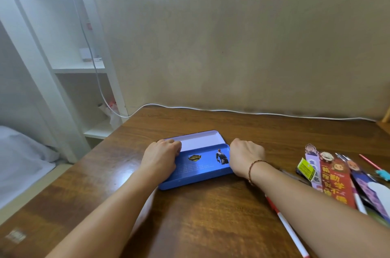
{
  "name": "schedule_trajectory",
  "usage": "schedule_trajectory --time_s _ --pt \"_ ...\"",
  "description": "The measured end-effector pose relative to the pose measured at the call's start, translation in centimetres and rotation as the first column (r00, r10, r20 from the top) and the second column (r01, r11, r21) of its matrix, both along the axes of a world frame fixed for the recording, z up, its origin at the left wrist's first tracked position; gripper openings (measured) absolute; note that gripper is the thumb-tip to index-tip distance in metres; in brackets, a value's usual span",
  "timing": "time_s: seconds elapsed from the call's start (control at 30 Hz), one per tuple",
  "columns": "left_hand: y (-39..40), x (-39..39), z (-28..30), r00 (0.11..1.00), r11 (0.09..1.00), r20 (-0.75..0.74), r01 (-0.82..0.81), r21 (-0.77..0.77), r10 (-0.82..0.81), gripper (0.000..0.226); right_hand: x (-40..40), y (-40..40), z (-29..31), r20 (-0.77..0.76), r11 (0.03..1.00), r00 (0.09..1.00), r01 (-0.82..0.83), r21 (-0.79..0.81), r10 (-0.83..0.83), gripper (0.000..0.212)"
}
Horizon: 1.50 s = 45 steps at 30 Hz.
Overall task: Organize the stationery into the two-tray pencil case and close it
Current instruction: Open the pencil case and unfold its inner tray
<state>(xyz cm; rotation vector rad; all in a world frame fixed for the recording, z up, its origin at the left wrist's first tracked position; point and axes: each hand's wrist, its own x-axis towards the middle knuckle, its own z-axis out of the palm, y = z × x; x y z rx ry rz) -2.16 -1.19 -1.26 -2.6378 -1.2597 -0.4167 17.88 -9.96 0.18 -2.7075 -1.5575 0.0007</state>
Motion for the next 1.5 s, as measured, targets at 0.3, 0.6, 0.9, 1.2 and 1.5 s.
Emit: schedule_trajectory --time_s 0.3,0.6,0.9,1.2,1.5 --pt "0.1 -0.1 -0.1 0.999 0.997 0.032 -0.045 0.06 0.043 0.015 -0.6 0.4 0.1 -0.035 0.998 0.999 0.021 0.061 -0.019 0.039" --pt "-0.4 -0.2 1.8 0.983 0.998 0.181 -0.029 0.051 0.019 0.016 -0.2 -0.2 2.3 0.015 0.965 0.999 -0.036 0.258 0.034 0.017" --pt "-7.2 -3.8 2.1 0.975 0.987 0.163 0.155 -0.03 -0.149 0.013 1.0 -10.4 1.1 -0.014 0.898 0.973 -0.206 0.39 0.229 0.039" --pt "-7.6 -3.2 -0.3 0.976 0.985 0.131 0.172 0.008 -0.171 0.032 1.0 -9.8 -2.6 0.023 0.895 0.964 -0.254 0.368 0.264 0.024" --pt "-9.2 -0.8 1.3 0.978 0.985 0.125 0.17 -0.04 -0.164 0.025 10.0 -19.1 2.9 -0.091 0.881 0.996 0.041 0.471 0.002 0.023"
